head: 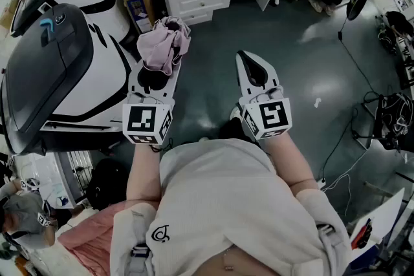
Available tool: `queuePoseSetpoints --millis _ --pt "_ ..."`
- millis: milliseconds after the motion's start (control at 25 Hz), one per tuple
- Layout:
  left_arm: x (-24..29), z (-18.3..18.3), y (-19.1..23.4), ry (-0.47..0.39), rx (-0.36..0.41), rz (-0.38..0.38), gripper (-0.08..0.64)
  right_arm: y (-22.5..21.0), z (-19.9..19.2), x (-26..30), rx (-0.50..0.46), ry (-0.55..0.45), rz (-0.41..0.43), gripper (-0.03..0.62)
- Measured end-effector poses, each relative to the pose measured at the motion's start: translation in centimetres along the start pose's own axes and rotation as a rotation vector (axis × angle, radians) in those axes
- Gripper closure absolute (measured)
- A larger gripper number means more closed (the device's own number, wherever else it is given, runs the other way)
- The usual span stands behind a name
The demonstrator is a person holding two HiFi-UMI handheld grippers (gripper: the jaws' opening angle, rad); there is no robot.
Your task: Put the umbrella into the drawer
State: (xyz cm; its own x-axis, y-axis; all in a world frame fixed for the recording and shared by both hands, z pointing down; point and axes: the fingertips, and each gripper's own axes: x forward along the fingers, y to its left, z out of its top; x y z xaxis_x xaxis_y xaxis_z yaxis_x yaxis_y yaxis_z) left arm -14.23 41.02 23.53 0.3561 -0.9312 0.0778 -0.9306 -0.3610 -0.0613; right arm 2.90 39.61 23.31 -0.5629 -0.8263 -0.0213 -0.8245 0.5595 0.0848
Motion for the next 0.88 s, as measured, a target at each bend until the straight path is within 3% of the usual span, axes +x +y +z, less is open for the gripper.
queuePoseSetpoints --millis 280,480,880 --pt "0.4 0.1 0.2 -0.003 -0.012 0.015 0.330 -0.7 -0.3 0.3 0.015 0.011 0.007 0.589" --pt "0.6 -0.4 0.3 0.003 -0.030 0.015 0.330 -1.2 -0.8 1.2 0.084 0.016 -0.008 0.589" --pt "4.8 -1.9 2.1 0.034 -0.047 0.069 0.330 -3.3 -2.8 6.7 0.068 0.029 0.096 0.586"
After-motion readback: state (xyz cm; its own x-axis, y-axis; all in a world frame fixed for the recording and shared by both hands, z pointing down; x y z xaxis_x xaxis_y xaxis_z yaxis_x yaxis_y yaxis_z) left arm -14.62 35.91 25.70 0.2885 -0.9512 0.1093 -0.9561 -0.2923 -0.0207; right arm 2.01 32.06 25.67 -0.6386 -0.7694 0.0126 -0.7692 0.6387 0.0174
